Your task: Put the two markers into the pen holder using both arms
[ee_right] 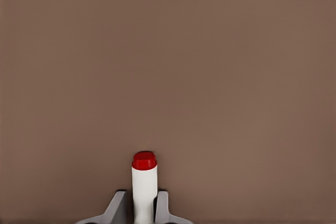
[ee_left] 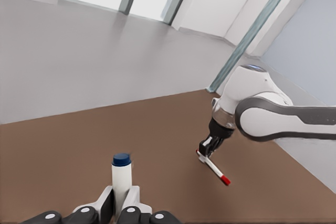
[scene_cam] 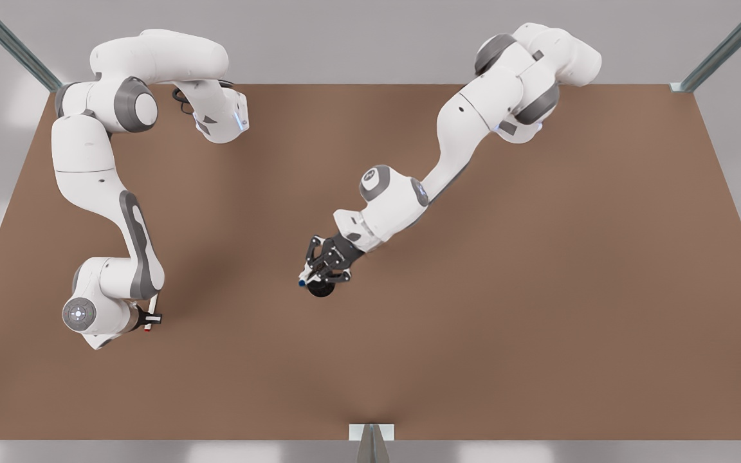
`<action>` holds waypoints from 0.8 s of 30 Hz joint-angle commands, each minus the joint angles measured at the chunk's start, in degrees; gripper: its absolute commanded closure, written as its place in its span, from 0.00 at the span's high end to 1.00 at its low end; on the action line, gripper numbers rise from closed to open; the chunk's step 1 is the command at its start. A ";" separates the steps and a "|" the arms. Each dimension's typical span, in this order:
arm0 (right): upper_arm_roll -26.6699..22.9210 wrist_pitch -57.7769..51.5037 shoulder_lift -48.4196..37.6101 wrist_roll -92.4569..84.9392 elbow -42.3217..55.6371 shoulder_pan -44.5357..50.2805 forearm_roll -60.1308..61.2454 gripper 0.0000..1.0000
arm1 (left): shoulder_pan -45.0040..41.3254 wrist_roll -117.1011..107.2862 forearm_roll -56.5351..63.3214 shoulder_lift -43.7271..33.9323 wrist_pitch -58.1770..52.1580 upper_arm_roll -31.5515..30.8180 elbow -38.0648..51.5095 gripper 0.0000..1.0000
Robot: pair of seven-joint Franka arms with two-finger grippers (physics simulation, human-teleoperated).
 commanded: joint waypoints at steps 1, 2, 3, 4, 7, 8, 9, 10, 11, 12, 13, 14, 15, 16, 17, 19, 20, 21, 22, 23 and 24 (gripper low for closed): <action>-0.01 0.03 -0.05 -0.06 0.02 -0.01 -0.10 0.31 | -0.85 15.95 -0.35 -0.04 9.23 -0.01 -0.90 0.21; -0.01 0.03 -0.05 -0.06 0.02 -0.01 -0.10 0.30 | -0.94 15.95 -0.17 0.66 9.49 -0.01 -0.90 0.21; -0.01 0.03 -0.05 -0.06 0.02 -0.01 -0.10 0.30 | -0.85 16.04 0.00 1.45 9.49 0.17 -0.82 0.21; -0.01 0.03 -0.06 -0.06 0.02 -0.01 -0.10 0.29 | -0.85 16.04 0.09 2.24 9.84 0.26 -0.47 0.21; -0.01 -0.06 -0.05 -0.15 0.02 -0.01 -0.10 0.27 | -0.94 16.30 0.27 4.26 10.02 0.52 0.50 0.21; -0.01 -0.06 -0.05 -0.15 0.02 -0.01 -0.10 0.27 | -0.94 16.22 0.27 4.70 10.99 0.52 0.50 0.21; -0.01 -0.06 -0.14 -0.15 0.02 -0.01 -0.10 0.25 | -1.11 16.22 0.27 5.14 11.16 0.52 0.59 0.21; 0.08 -0.06 -0.14 -0.06 0.02 -0.01 -0.10 0.25 | -1.90 16.22 0.27 6.02 12.04 0.43 1.20 0.21; 0.17 -0.06 -0.14 -0.06 0.11 0.07 -0.10 0.24 | -2.52 16.22 0.27 6.72 12.39 0.43 1.99 0.21; 0.34 -0.15 -0.14 -0.06 0.37 0.08 -0.10 0.24 | -2.61 16.22 0.27 6.99 12.48 0.52 2.26 0.21; 0.43 -0.15 -0.23 -0.06 0.46 0.16 -0.10 0.24 | -2.78 16.22 0.18 7.16 12.92 0.52 2.17 0.21; 0.52 -0.24 -0.32 0.03 0.63 0.25 -0.10 0.24 | -2.96 16.22 0.18 7.16 13.45 0.52 2.08 0.21; 0.52 -0.24 -0.41 0.03 0.81 0.34 -0.10 0.24 | -2.96 16.13 0.09 7.07 13.98 0.52 1.73 0.21; 0.52 -0.24 -0.41 0.03 0.81 0.34 -0.10 0.24 | -3.14 16.04 -0.09 7.07 14.59 0.43 1.21 0.21; 0.61 -0.24 -0.49 -0.06 0.90 0.43 -0.10 0.24 | -3.14 16.04 -0.17 7.07 15.38 0.43 0.94 0.21; 2.10 -0.24 -1.28 -0.24 1.60 0.17 -0.10 0.25 | -3.66 15.95 -0.26 7.25 15.47 0.43 0.59 0.21; 3.51 -0.24 -2.25 -0.85 1.69 -0.19 -0.10 0.25 | -4.28 15.86 -0.35 7.86 16.43 0.43 0.50 0.21; 5.00 -0.24 -3.39 -0.77 1.69 -0.28 -0.01 0.25 | -4.72 15.86 -0.35 8.13 17.14 0.43 0.50 0.21; 5.88 -0.24 -4.36 -0.68 1.69 -0.28 -0.01 0.25 | -4.81 15.78 -0.35 8.22 17.14 0.43 0.50 0.21; 7.02 -0.24 -5.24 -0.77 1.69 -0.28 -0.01 0.24 | -5.16 15.60 -0.35 8.48 17.49 0.43 0.50 0.21; 7.81 -0.24 -5.94 -0.85 1.69 -0.28 -0.10 0.24 | -5.16 15.60 -0.35 8.48 17.58 0.43 0.42 0.21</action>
